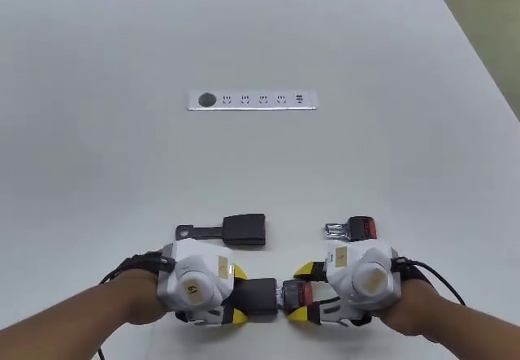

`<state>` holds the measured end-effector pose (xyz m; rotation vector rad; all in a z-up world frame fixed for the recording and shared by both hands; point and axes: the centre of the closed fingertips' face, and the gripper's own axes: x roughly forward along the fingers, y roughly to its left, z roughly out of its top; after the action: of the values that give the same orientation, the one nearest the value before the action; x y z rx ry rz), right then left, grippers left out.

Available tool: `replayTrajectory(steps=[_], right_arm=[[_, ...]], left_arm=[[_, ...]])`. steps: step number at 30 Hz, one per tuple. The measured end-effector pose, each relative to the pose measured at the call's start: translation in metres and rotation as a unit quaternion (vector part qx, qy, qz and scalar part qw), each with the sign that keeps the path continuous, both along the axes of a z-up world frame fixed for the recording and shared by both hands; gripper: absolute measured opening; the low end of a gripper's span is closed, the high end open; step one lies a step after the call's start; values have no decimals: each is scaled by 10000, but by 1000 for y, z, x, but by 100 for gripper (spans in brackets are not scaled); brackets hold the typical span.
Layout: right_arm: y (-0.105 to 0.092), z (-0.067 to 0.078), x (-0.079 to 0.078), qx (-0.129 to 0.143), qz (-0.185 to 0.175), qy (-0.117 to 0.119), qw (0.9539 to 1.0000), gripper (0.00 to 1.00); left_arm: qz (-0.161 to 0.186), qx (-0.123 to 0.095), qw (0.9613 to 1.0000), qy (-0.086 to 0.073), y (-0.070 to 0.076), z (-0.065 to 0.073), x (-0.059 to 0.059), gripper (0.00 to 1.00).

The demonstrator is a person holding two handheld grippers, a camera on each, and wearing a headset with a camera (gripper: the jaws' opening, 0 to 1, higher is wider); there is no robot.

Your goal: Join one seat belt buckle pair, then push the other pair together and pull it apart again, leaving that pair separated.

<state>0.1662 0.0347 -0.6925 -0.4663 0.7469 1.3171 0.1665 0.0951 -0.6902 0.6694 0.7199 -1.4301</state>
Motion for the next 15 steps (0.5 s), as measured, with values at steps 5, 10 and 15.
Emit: replayTrajectory(steps=[5,10,15], right_arm=[[-1,0,1,78,-10,21,10000,33],[-2,1,2,190,-17,24,9998,33],[0,5,0,270,-14,16,9996,32]], left_arm=[[-16,-74,10000,1,-1,-1,0,33],[-39,-150,9999,19,-1,-1,-1,32],[-38,-253,9997,20,0,-2,-1,32]])
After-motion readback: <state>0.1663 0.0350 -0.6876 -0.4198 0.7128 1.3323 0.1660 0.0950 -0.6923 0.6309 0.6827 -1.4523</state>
